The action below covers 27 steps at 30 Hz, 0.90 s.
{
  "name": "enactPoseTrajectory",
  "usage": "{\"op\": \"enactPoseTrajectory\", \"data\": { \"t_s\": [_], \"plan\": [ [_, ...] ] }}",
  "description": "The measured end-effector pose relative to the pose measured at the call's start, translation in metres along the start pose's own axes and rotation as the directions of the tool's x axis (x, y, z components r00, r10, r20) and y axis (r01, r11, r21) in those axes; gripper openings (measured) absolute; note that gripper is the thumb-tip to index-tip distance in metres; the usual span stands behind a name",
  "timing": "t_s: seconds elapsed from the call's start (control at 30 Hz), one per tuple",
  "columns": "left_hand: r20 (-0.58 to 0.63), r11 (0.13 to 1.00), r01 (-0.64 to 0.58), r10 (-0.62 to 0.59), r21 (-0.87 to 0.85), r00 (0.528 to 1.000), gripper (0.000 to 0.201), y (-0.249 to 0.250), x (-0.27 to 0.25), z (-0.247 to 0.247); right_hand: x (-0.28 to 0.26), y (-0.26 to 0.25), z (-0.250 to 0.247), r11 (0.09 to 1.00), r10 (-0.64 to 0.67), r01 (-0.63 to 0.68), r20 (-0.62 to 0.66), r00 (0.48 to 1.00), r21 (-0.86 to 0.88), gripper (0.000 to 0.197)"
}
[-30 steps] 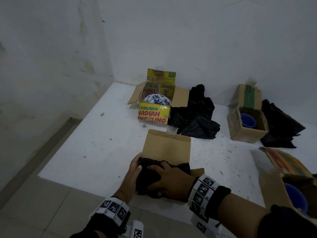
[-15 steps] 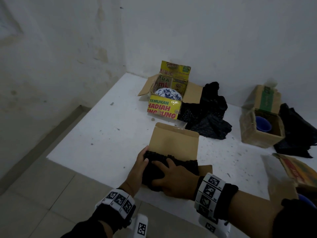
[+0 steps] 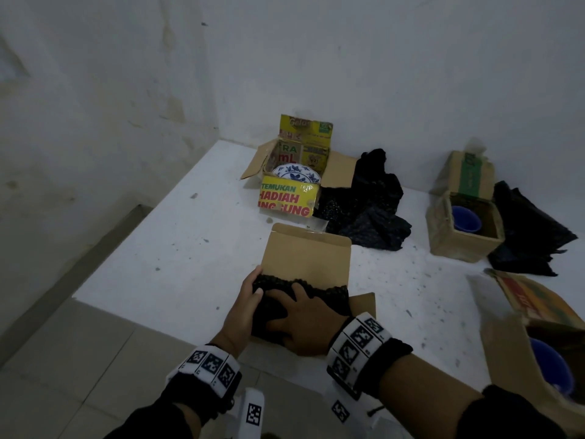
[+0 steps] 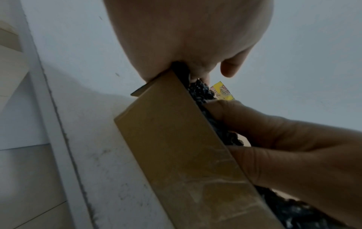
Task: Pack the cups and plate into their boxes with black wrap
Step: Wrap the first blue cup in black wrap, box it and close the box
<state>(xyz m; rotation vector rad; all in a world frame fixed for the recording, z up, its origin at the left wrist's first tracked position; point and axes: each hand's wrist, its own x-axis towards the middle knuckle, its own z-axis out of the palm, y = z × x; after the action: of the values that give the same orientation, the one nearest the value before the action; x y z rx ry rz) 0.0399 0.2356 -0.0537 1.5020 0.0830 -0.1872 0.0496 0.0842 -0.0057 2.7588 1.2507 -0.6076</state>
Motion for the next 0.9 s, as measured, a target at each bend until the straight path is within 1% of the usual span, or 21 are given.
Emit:
{"op": "enactPoseTrajectory", "data": {
  "t_s": [0.03, 0.13, 0.17, 0.23, 0.3, 0.33, 0.37, 0.43, 0.47, 0.57, 0.67, 0.73, 0.8, 0.87, 0.9],
  "plan": [
    [0.003, 1.000, 0.006, -0.006, -0.009, 1.000, 0.044, 0.001, -0.001, 0.000, -0.001, 0.001, 0.004, 0.999, 0.010, -0.009, -0.031, 0.999, 0.041, 0.038],
    [0.005, 1.000, 0.015, -0.015, -0.008, 1.000, 0.053, 0.001, 0.000, -0.001, -0.005, 0.000, 0.015, 0.979, 0.050, -0.010, -0.195, 0.979, 0.202, 0.040],
    [0.008, 1.000, 0.019, -0.018, -0.006, 1.000, 0.054, 0.001, 0.000, -0.002, -0.006, -0.001, 0.019, 0.969, 0.070, -0.012, -0.225, 0.972, 0.246, 0.038],
    [0.018, 0.999, 0.028, -0.028, -0.016, 0.999, 0.056, 0.000, -0.001, -0.002, -0.008, -0.003, 0.024, 0.957, 0.083, -0.007, -0.251, 0.965, 0.289, 0.027],
    [0.020, 0.999, 0.033, -0.032, -0.030, 0.999, 0.046, 0.001, -0.001, -0.001, -0.010, -0.002, 0.028, 0.954, 0.074, 0.012, -0.274, 0.959, 0.300, 0.017],
    [0.018, 0.999, 0.034, -0.033, -0.037, 0.999, 0.043, 0.000, -0.001, -0.001, -0.011, -0.001, 0.030, 0.955, 0.067, 0.021, -0.285, 0.956, 0.296, 0.017],
    [0.016, 0.998, 0.035, -0.035, -0.046, 0.999, 0.042, 0.000, -0.001, -0.001, -0.012, 0.001, 0.031, 0.958, 0.056, 0.032, -0.294, 0.954, 0.286, 0.021],
    [0.012, 0.997, 0.045, -0.045, -0.066, 0.999, 0.042, 0.000, -0.001, -0.003, -0.014, 0.006, 0.034, 0.966, 0.030, 0.052, -0.309, 0.951, 0.252, 0.035],
    [0.011, 0.996, 0.046, -0.046, -0.072, 0.999, 0.042, 0.000, -0.001, -0.003, -0.014, 0.007, 0.035, 0.970, 0.021, 0.057, -0.317, 0.948, 0.237, 0.039],
    [0.015, 0.995, 0.048, -0.047, -0.088, 0.999, 0.040, 0.001, -0.001, -0.002, -0.013, 0.006, 0.038, 0.984, -0.002, 0.063, -0.346, 0.938, 0.165, 0.036],
    [0.011, 0.994, 0.048, -0.048, -0.097, 0.999, 0.042, 0.003, -0.002, -0.002, -0.011, 0.003, 0.042, 0.992, 0.008, 0.042, -0.397, 0.918, 0.116, 0.030],
    [0.022, 0.996, 0.043, -0.041, -0.082, 0.999, 0.041, 0.003, -0.003, -0.002, -0.011, 0.001, 0.041, 0.987, 0.037, 0.032, -0.415, 0.909, 0.156, 0.034],
    [0.024, 0.997, 0.038, -0.036, -0.066, 0.999, 0.040, 0.002, -0.002, -0.003, -0.013, 0.000, 0.038, 0.964, 0.085, 0.027, -0.404, 0.911, 0.264, 0.050],
    [0.018, 0.997, 0.042, -0.041, -0.070, 0.999, 0.039, 0.001, -0.001, -0.003, -0.016, -0.002, 0.035, 0.944, 0.145, 0.007, -0.433, 0.890, 0.330, 0.062],
    [0.015, 0.996, 0.043, -0.042, -0.075, 0.999, 0.038, 0.000, -0.001, -0.003, -0.018, -0.004, 0.034, 0.945, 0.172, -0.014, -0.459, 0.872, 0.328, 0.065]
  ]
}}
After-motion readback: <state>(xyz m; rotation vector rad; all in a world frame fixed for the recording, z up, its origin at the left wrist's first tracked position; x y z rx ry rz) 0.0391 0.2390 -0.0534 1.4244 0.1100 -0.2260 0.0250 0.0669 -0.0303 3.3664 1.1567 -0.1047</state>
